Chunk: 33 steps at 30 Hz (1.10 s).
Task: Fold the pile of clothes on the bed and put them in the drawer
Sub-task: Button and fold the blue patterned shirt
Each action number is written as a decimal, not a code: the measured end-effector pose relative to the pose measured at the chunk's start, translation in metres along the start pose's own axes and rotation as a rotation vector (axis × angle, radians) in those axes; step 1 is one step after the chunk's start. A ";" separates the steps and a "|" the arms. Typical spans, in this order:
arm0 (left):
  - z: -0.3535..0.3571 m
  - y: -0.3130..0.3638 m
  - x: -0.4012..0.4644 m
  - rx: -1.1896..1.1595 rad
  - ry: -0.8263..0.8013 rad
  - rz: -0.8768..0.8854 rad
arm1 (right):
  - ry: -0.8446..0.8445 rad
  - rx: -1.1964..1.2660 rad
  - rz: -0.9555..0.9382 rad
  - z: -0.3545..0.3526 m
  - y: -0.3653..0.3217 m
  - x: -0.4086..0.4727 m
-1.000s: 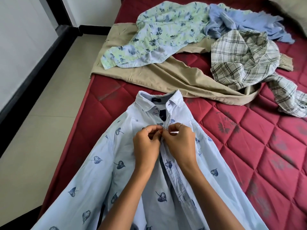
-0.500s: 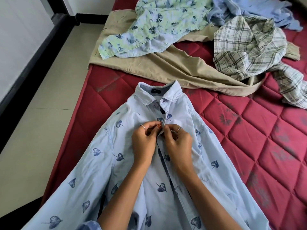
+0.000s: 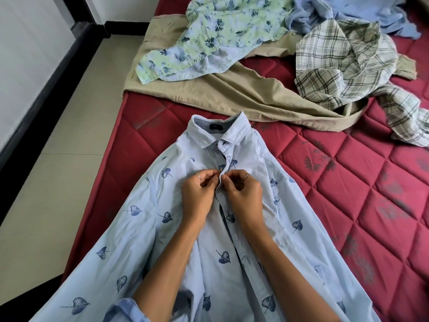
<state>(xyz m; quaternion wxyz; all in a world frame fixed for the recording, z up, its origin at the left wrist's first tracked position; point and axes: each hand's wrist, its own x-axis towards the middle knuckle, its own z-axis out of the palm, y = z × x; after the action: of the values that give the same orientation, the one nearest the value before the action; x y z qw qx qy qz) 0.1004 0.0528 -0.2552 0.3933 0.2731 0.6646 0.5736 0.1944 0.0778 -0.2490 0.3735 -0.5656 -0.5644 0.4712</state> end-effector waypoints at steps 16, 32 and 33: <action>0.012 0.009 0.005 -0.120 0.114 -0.156 | 0.122 -0.244 -0.242 0.012 0.012 -0.006; -0.001 0.005 0.010 -0.099 -0.033 -0.178 | -0.186 0.366 0.187 -0.020 -0.013 0.005; -0.001 0.005 0.010 -0.096 -0.047 -0.167 | -0.176 0.251 0.109 -0.021 -0.013 -0.001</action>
<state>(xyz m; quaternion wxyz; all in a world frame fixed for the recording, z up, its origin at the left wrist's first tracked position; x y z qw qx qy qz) 0.0937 0.0609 -0.2521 0.4680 0.2109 0.6472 0.5636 0.2110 0.0801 -0.2310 0.3642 -0.5007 -0.5000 0.6055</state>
